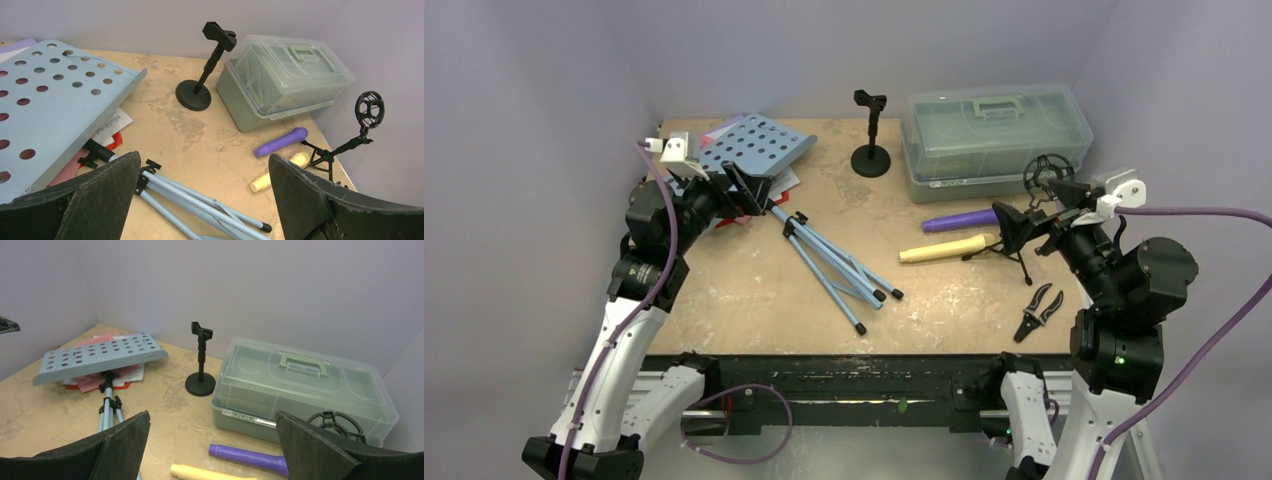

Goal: Pack up the instrument practice props
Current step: Reset both arms

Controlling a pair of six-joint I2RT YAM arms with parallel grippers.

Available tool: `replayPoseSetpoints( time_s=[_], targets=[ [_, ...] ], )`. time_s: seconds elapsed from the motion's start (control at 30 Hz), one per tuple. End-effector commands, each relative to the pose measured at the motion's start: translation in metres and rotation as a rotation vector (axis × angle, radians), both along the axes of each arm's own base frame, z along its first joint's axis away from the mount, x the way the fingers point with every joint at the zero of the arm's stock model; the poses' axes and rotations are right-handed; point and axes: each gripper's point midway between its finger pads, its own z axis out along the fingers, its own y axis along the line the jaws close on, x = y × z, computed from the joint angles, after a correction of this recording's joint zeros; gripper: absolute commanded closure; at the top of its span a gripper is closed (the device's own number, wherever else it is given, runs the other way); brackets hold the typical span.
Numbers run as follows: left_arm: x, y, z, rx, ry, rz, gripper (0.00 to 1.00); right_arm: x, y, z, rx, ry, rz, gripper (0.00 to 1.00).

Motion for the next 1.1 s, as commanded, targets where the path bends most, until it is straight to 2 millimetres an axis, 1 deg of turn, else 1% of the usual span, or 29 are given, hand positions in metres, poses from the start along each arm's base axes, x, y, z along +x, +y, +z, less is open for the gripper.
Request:
replayPoseSetpoints(
  time_s=[0.0,0.27,0.63,1.07],
  targets=[
    [-0.004,-0.004,0.007,0.005,-0.041,-0.04,0.0,-0.002,-0.004,-0.003,0.015,0.007,-0.03,0.01],
    [-0.004,-0.009,-0.001,0.005,-0.038,-0.066,0.0,-0.003,-0.005,-0.007,0.021,0.008,-0.042,0.01],
    [-0.004,-0.011,-0.005,0.002,-0.037,-0.082,0.0,-0.004,-0.006,-0.01,0.012,0.011,-0.046,0.01],
    [-0.001,-0.018,-0.014,-0.014,-0.022,-0.111,0.0,-0.002,-0.007,-0.014,0.013,0.021,-0.046,0.01]
  ],
)
